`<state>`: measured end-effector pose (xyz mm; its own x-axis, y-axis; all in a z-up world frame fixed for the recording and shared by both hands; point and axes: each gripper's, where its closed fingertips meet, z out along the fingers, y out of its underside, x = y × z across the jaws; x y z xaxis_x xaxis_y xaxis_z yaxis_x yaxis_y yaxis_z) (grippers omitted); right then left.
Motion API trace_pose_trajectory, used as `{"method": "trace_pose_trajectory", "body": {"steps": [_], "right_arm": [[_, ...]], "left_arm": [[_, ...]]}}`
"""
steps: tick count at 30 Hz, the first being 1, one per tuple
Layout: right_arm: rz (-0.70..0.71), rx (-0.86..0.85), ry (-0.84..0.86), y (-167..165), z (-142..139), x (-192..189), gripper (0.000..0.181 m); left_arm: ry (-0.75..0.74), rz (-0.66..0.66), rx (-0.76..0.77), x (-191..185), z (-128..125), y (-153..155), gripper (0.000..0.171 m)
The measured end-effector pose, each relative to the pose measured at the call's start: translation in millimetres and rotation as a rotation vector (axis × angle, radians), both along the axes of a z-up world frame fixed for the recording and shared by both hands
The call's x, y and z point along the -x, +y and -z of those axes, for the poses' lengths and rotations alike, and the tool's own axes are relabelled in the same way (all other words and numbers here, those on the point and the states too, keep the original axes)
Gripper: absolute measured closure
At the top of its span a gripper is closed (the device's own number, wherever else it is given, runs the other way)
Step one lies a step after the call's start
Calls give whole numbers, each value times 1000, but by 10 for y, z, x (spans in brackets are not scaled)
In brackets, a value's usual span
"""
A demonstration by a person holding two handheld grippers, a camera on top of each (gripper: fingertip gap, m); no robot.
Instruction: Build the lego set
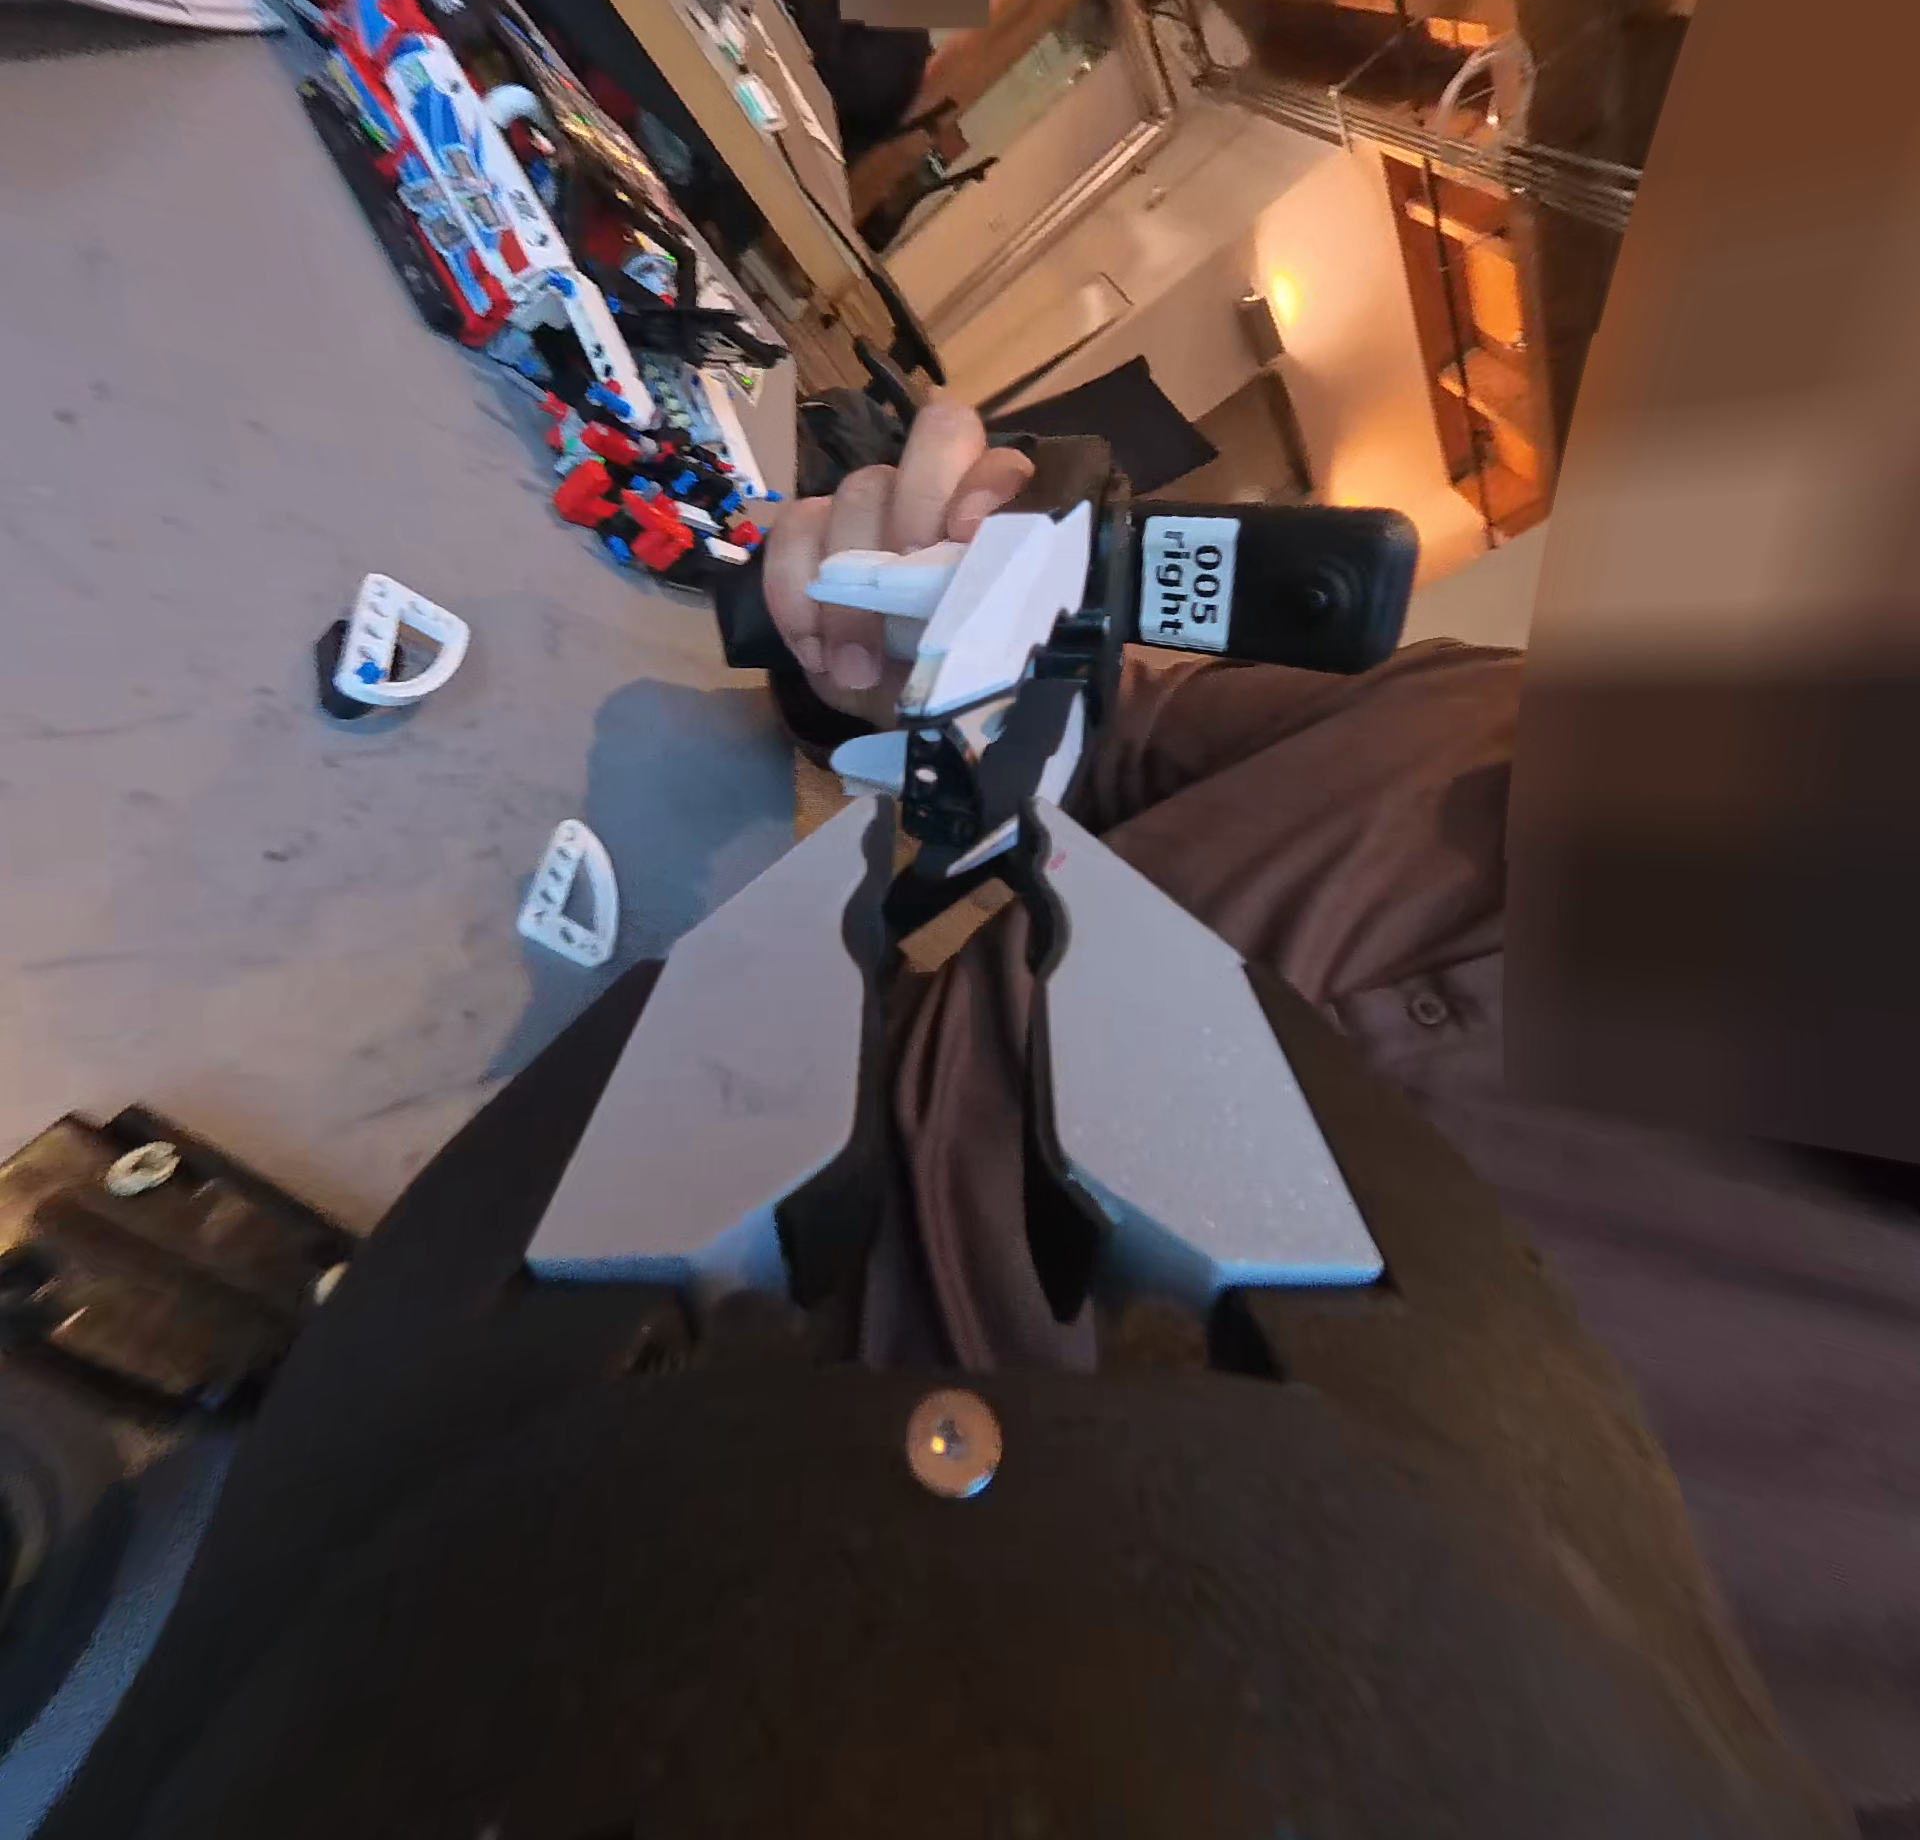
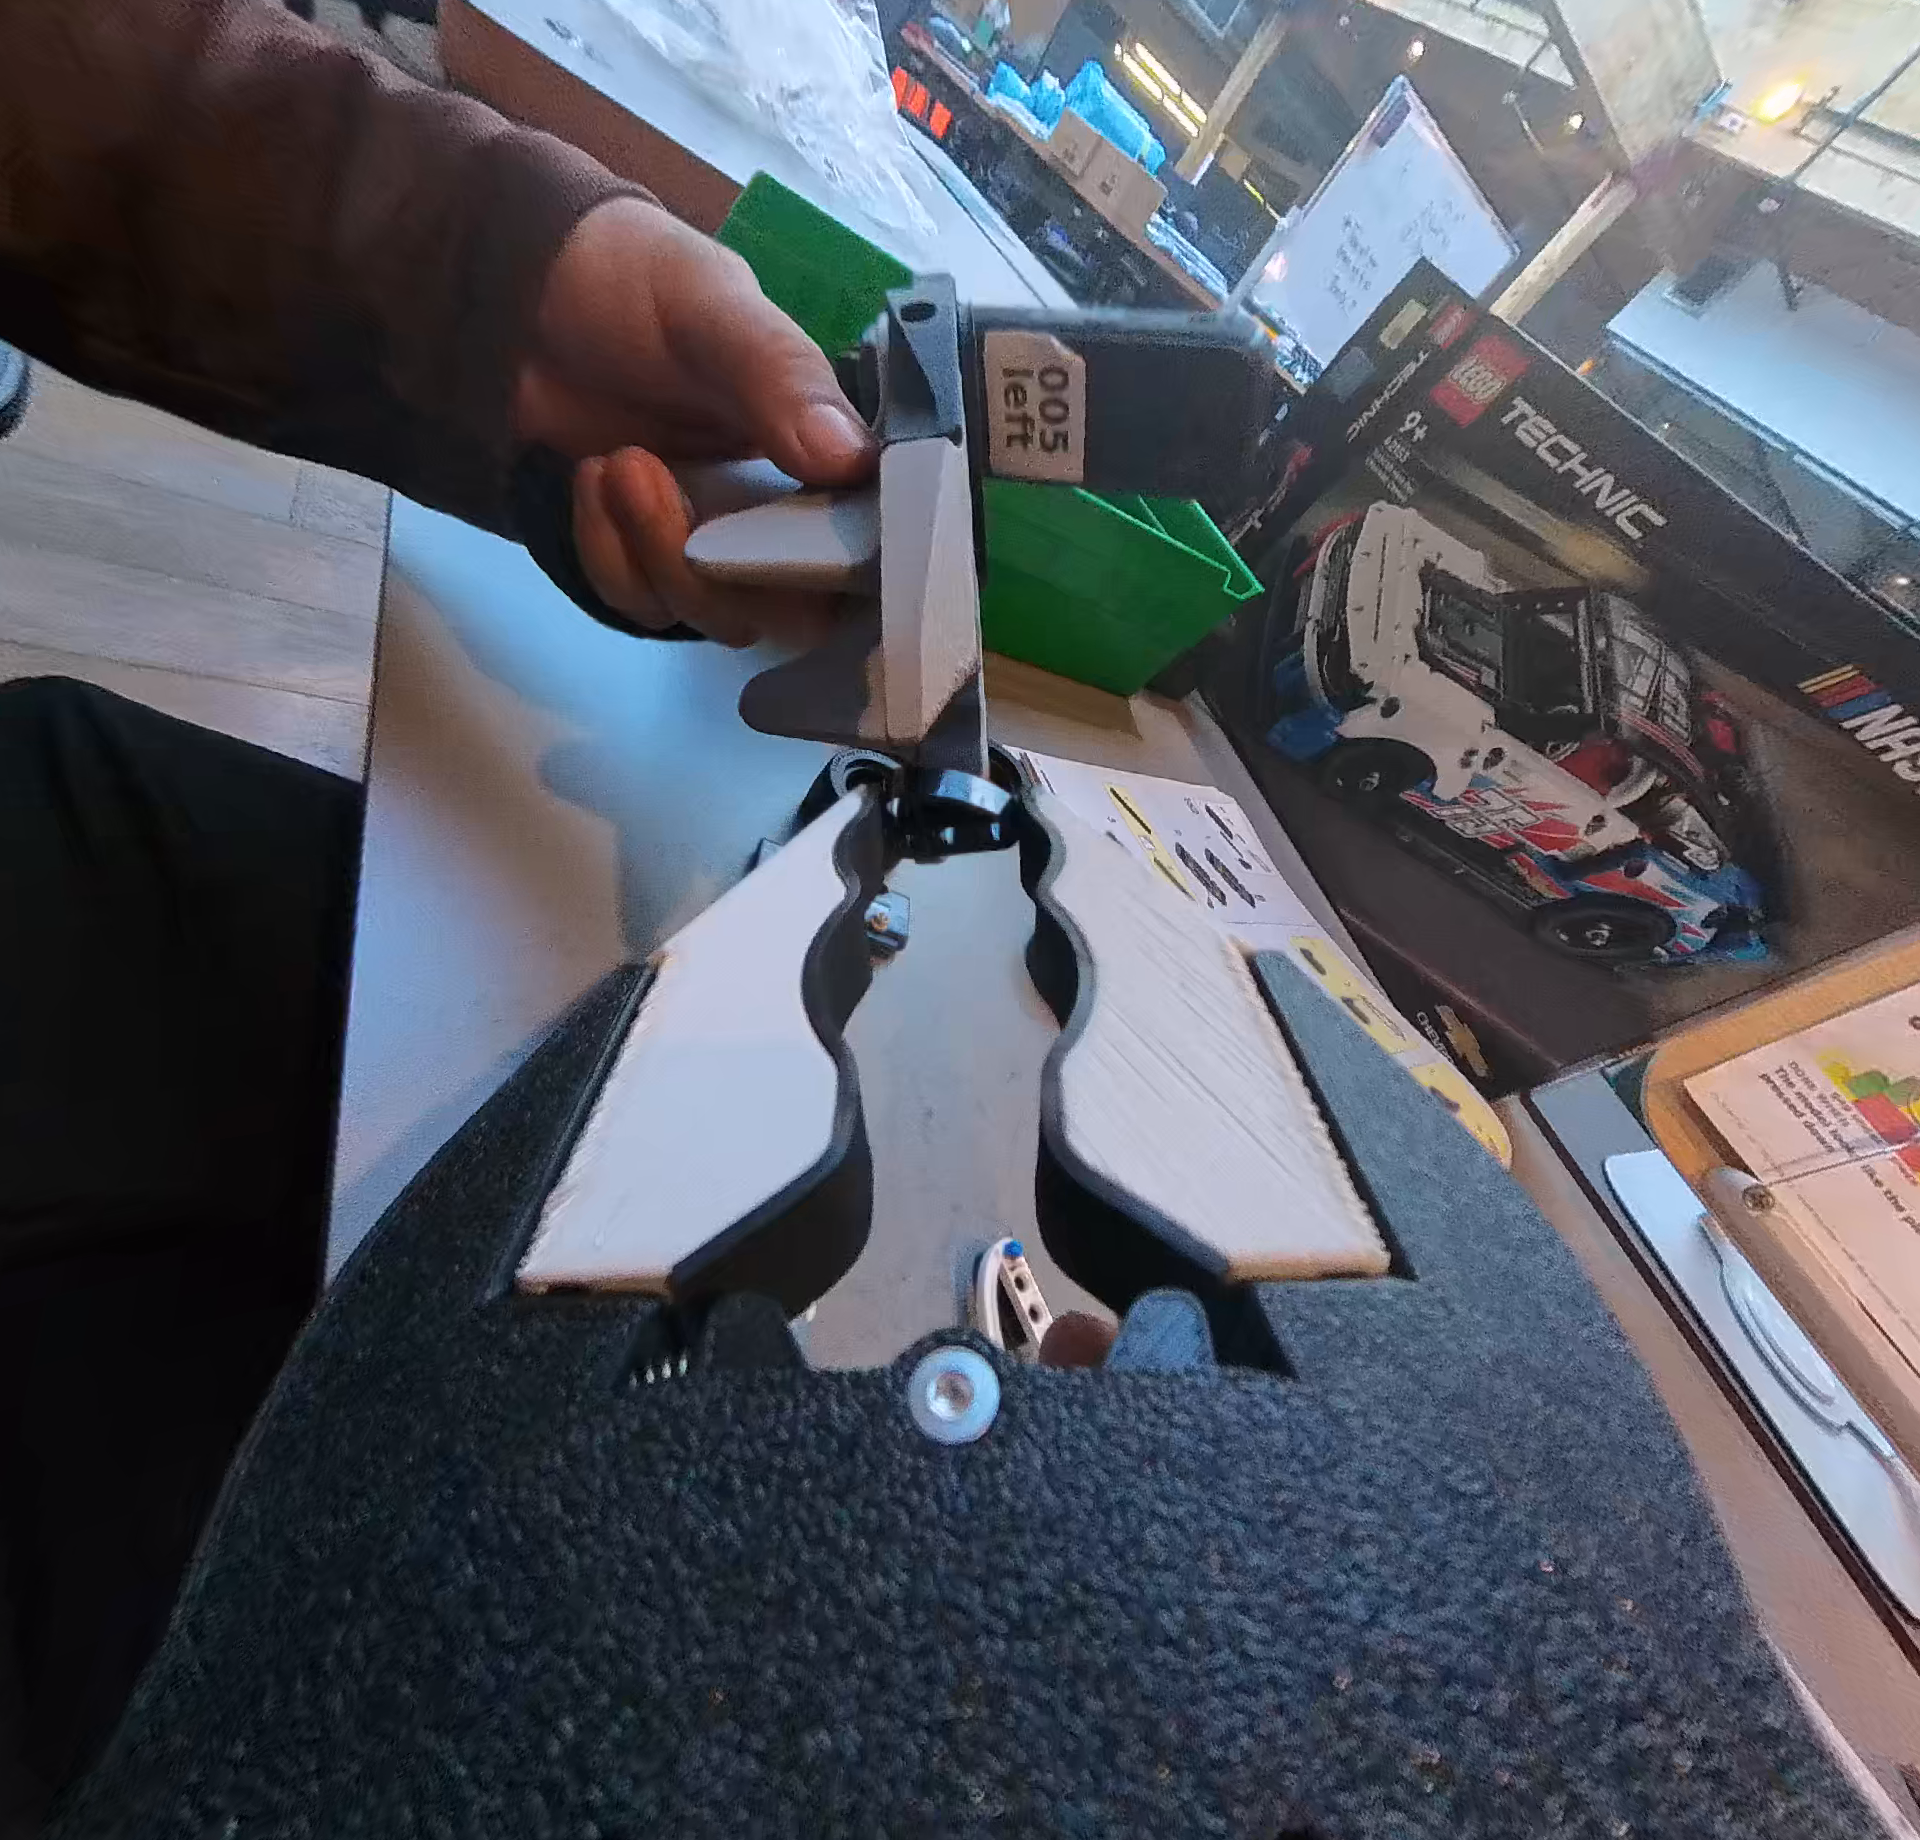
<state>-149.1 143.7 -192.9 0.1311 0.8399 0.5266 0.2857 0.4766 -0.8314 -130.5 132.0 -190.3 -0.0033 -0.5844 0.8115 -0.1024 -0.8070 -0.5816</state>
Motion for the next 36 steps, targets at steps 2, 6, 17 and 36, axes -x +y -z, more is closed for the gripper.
{"method": "trace_pose_trajectory", "body": {"steps": [2,6,17,36], "right_arm": [[-6,4,6,-15,-10,-9,156],[68,-17,-51,118,110,-22,156],[298,38,-280,561,662,-104,158],[293,424,-327,548,926,-168,158]], "left_arm": [[0,28,17,-61,-8,-39,150],[123,-53,-3,-86,133,91,163],[977,-343,-298,445,1037,648,166],[1192,-254,-525,333,972,275,134]]}}
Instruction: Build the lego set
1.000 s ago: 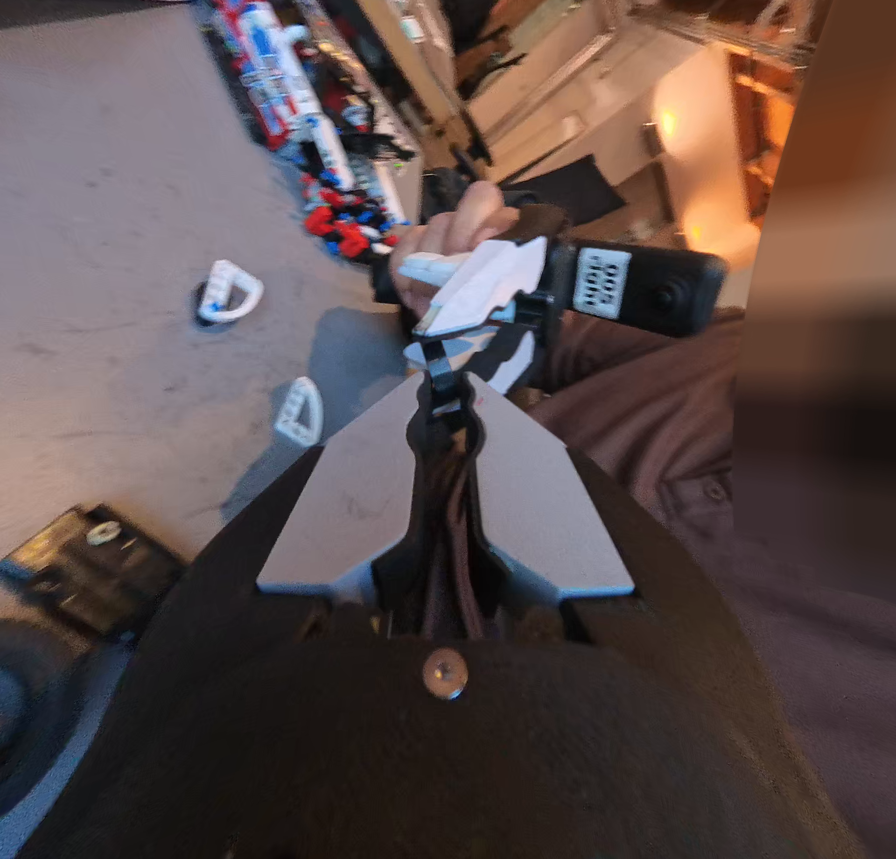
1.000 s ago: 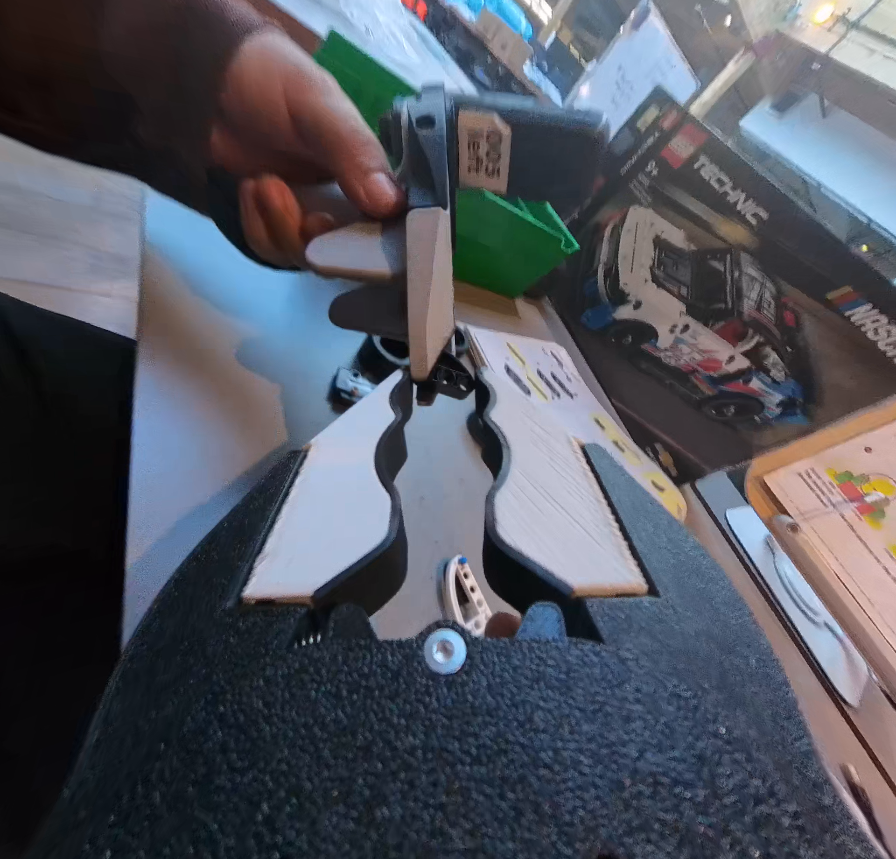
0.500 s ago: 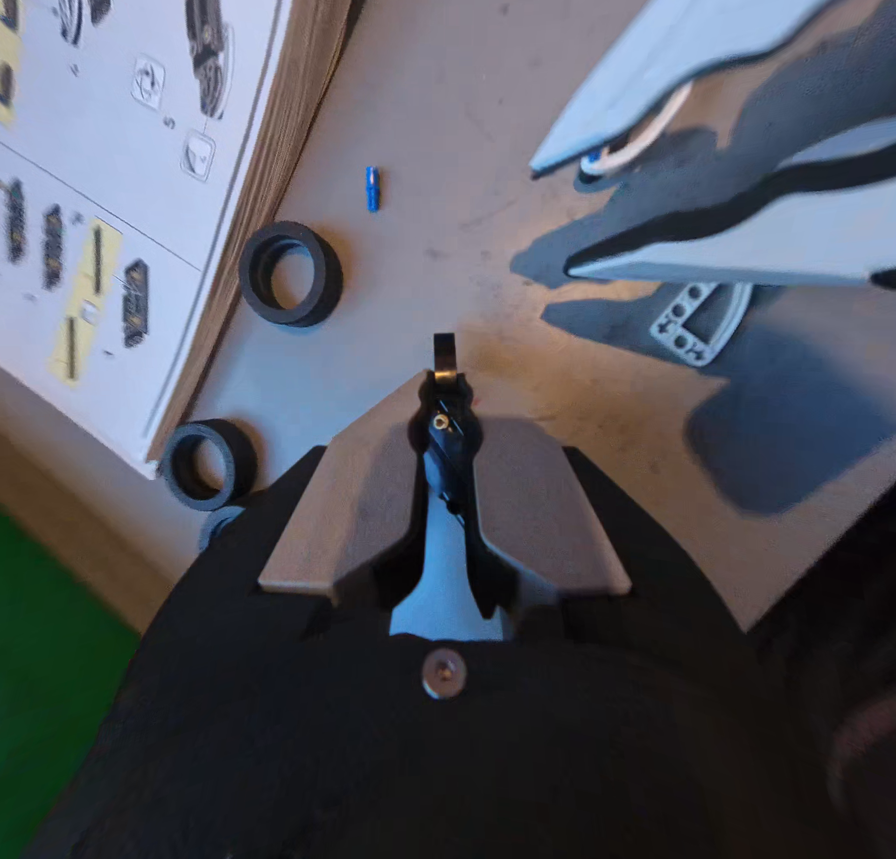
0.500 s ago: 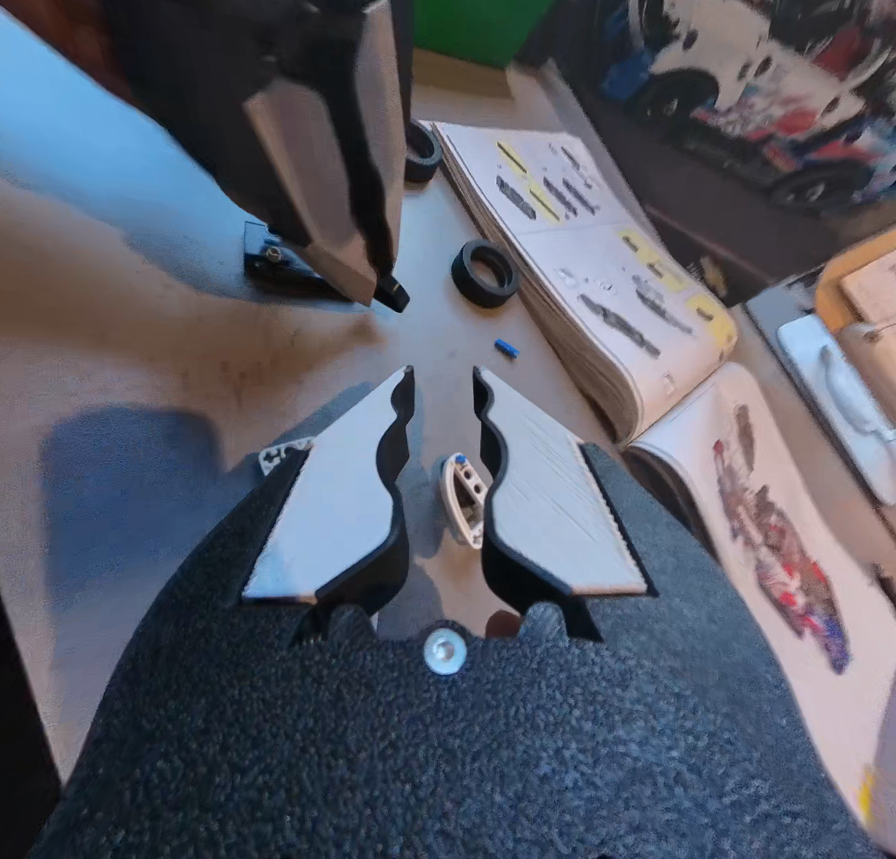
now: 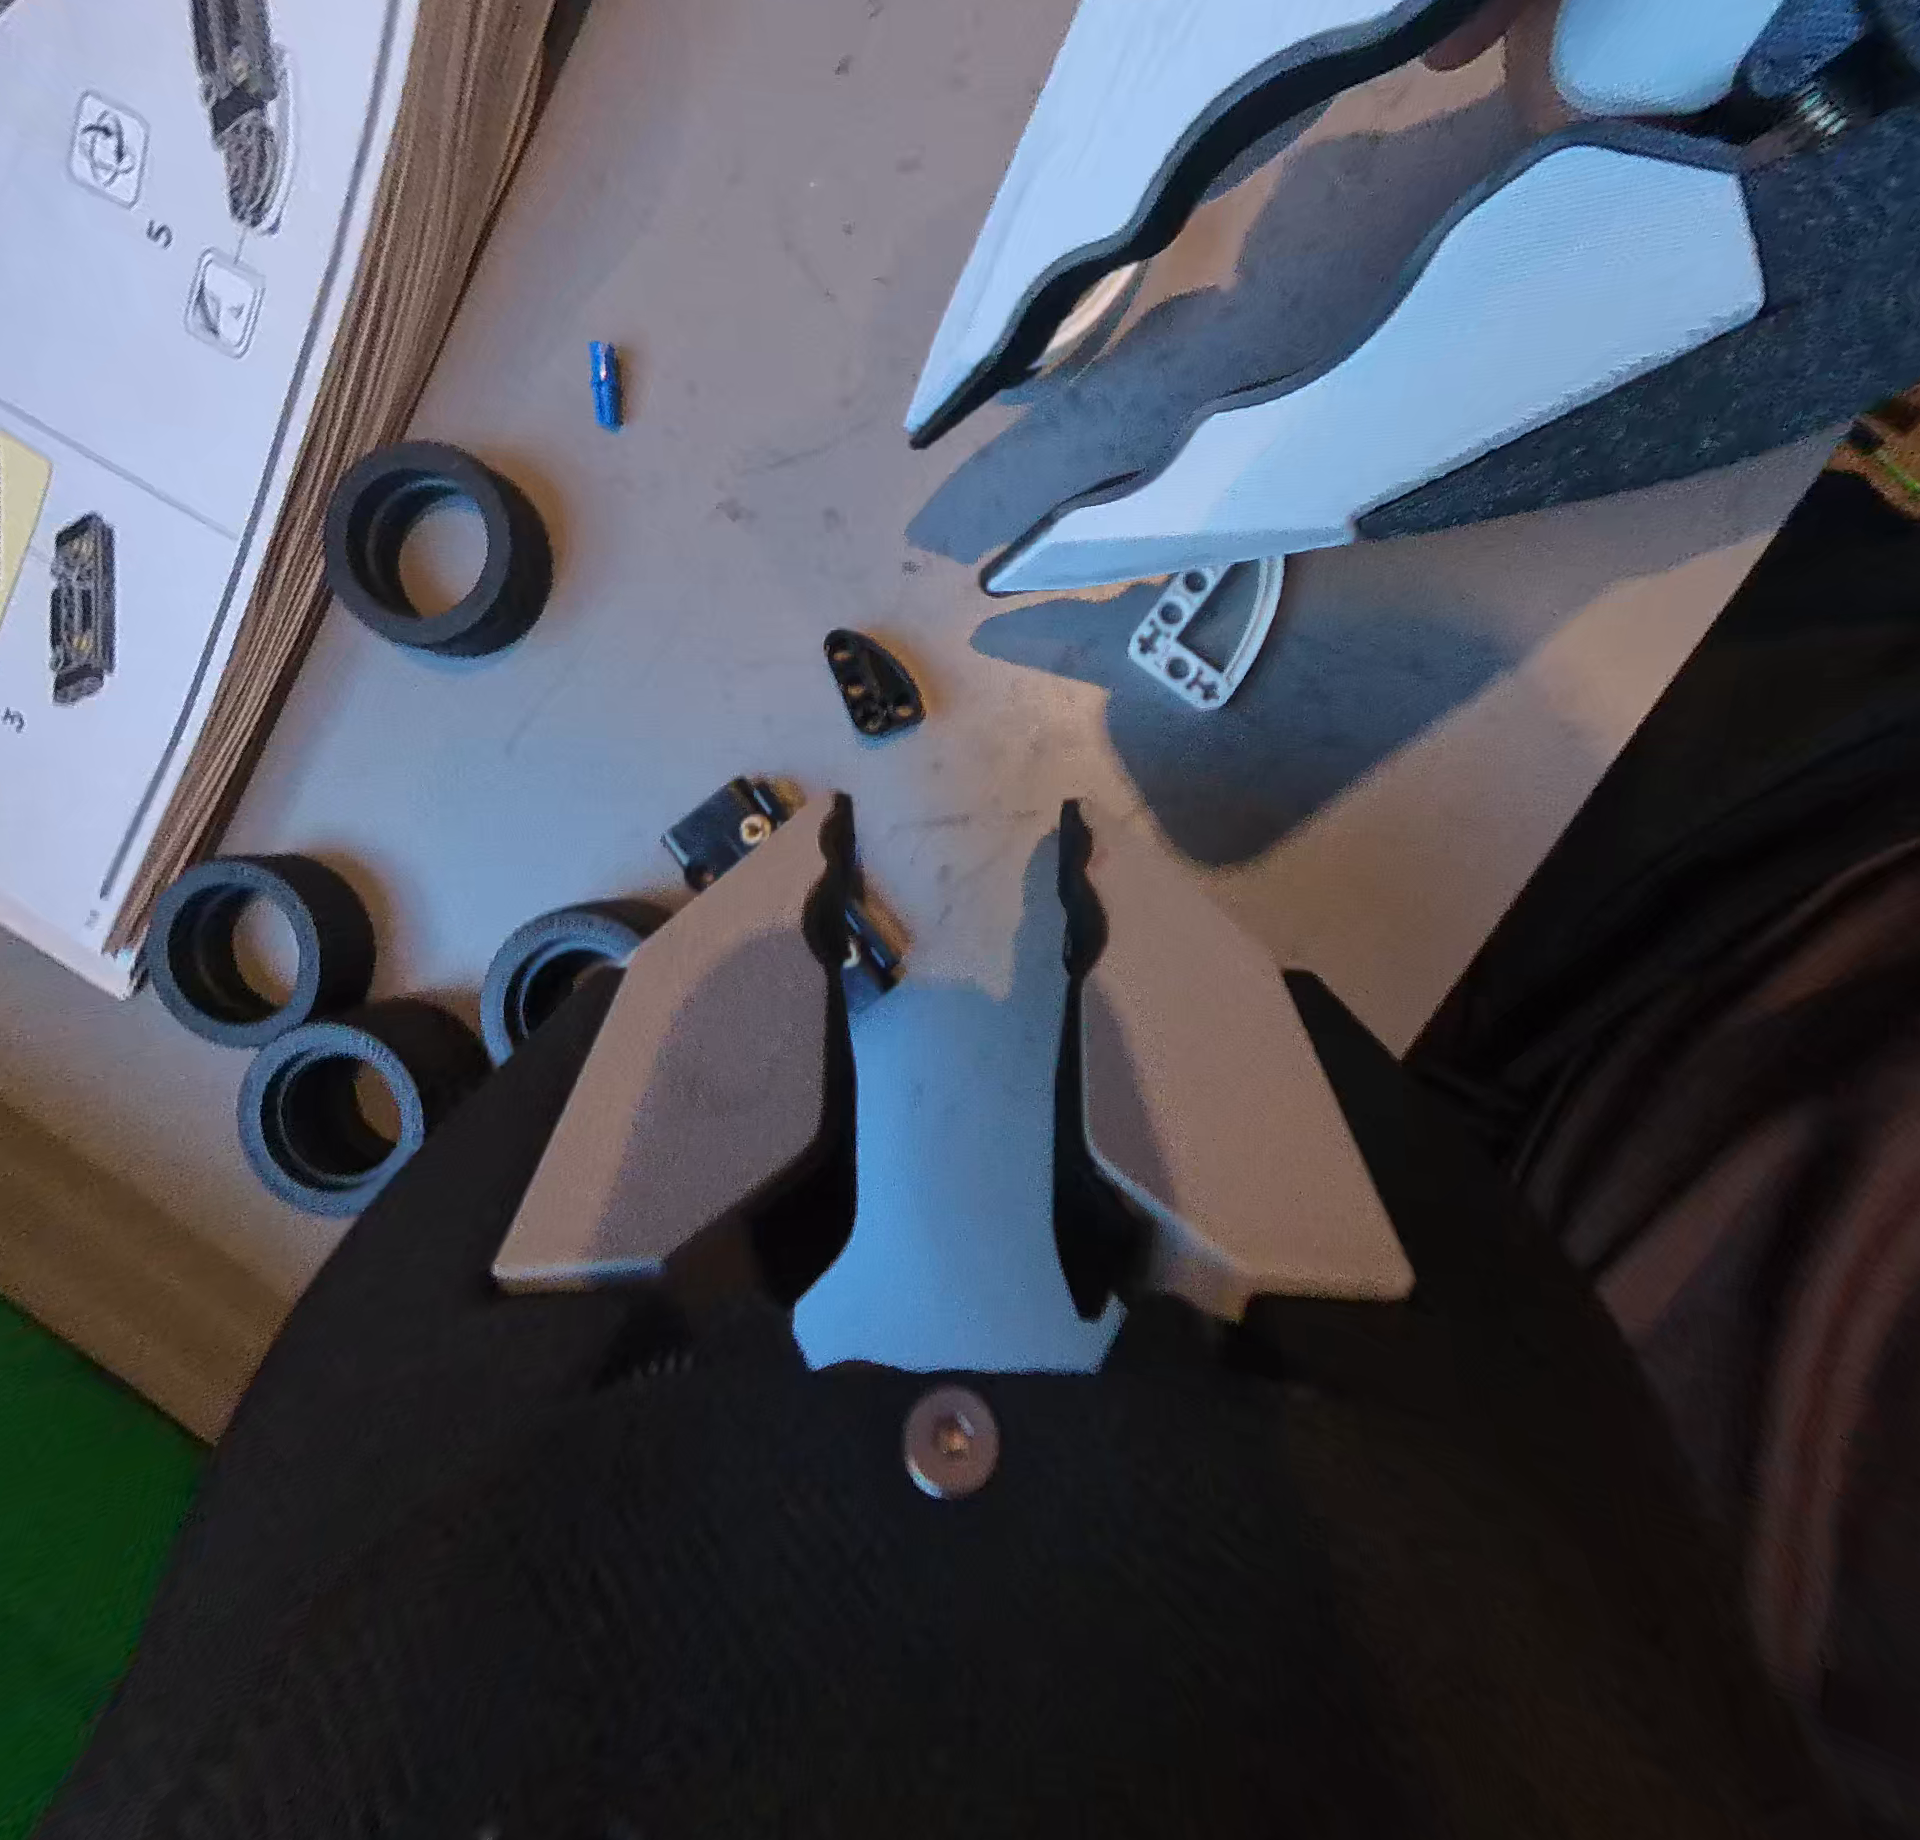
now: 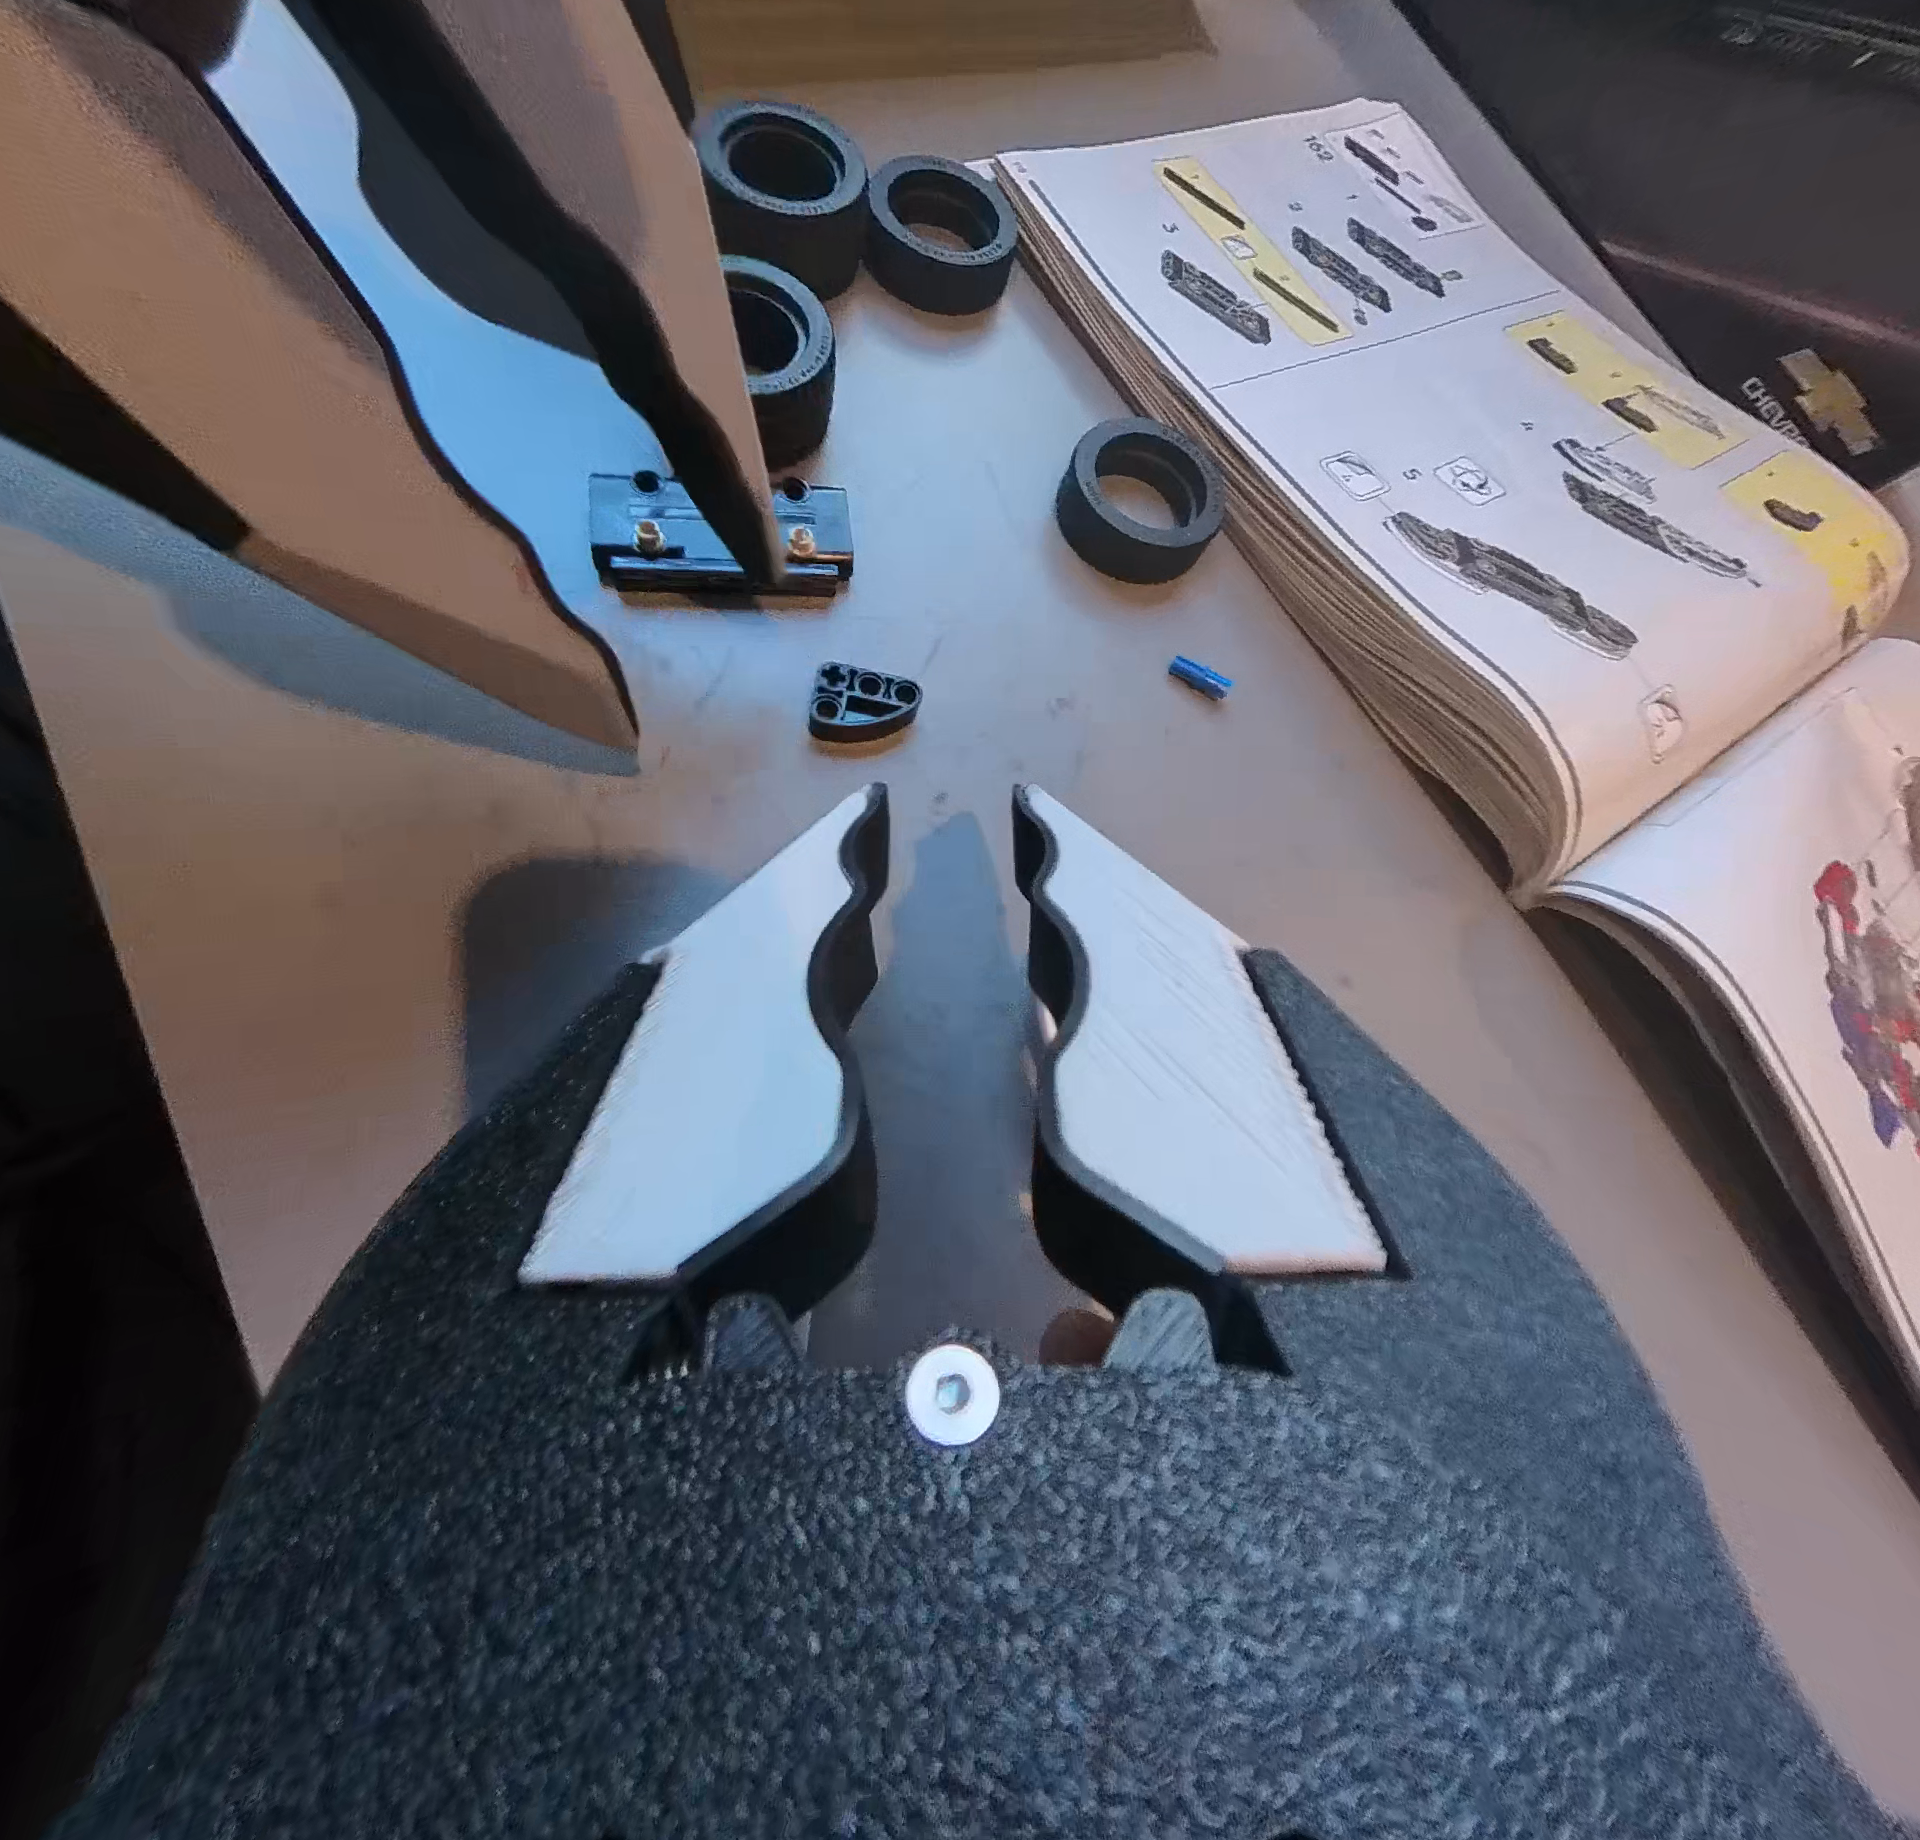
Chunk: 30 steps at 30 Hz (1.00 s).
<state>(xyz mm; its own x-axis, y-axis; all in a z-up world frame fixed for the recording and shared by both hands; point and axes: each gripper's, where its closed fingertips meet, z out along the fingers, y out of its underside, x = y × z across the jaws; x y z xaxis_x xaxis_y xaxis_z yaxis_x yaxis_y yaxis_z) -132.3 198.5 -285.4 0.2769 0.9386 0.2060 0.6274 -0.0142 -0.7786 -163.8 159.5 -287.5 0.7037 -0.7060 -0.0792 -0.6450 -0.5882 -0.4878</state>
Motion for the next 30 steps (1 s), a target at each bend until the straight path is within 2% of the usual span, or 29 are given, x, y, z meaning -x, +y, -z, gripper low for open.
{"method": "trace_pose_trajectory", "body": {"steps": [5,8,13,19,22,28,30], "right_arm": [[8,24,-5,-13,19,-12,155],[57,56,9,67,-48,-80,155],[109,118,19,256,-157,-182,150],[94,181,19,373,-216,-121,134],[79,195,28,422,-289,-114,133],[59,197,-36,556,-345,-212,134],[41,178,-99,607,-352,-267,141]], "left_arm": [[-98,-96,-74,231,-171,-17,131],[-225,-171,-156,409,-267,21,127],[-293,-257,-260,790,-174,83,118],[-333,-189,-402,839,-169,95,116],[-374,-163,-475,851,-293,109,118],[-448,-114,-442,799,-320,77,123],[-454,-96,-415,772,-297,72,124]]}}
